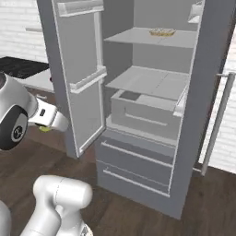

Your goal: Grab a lemon wedge from the fridge and one ice cube from the ice bowl, and put them in the glass of lemonade.

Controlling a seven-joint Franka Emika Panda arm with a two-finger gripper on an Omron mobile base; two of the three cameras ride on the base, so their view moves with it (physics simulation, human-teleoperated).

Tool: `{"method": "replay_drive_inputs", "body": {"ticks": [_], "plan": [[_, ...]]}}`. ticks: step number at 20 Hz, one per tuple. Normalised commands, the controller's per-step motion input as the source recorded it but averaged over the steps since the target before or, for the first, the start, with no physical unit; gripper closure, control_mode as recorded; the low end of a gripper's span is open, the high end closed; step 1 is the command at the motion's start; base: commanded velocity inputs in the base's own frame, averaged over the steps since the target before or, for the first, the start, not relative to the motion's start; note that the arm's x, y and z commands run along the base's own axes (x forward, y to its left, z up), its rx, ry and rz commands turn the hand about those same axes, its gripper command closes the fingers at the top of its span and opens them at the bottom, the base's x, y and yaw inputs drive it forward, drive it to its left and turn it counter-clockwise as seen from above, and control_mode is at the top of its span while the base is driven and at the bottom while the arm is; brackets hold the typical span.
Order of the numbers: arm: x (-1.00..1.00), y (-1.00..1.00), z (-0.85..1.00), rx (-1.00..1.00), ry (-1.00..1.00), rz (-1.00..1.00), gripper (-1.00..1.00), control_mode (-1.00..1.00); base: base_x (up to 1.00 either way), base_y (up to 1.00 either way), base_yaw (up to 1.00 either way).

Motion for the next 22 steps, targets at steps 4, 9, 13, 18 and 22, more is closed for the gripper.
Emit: {"method": "replay_drive_inputs", "body": {"ticks": [4,9,13,18,22], "plan": [[0.00,0.00,0.00,0.00,0.00,0.00,1.00,1.00,-0.06,0.08,1.00],[0.00,0.00,0.00,0.00,0.00,0.00,1.00,1.00,0.06,0.21,0.86],[0.00,0.00,0.00,0.00,0.00,0.00,1.00,1.00,0.36,0.31,0.65],[0.00,0.00,0.00,0.00,0.00,0.00,1.00,1.00,1.00,0.00,0.23],[0.00,0.00,0.00,0.00,0.00,0.00,1.00,1.00,1.00,0.00,0.12]]}}
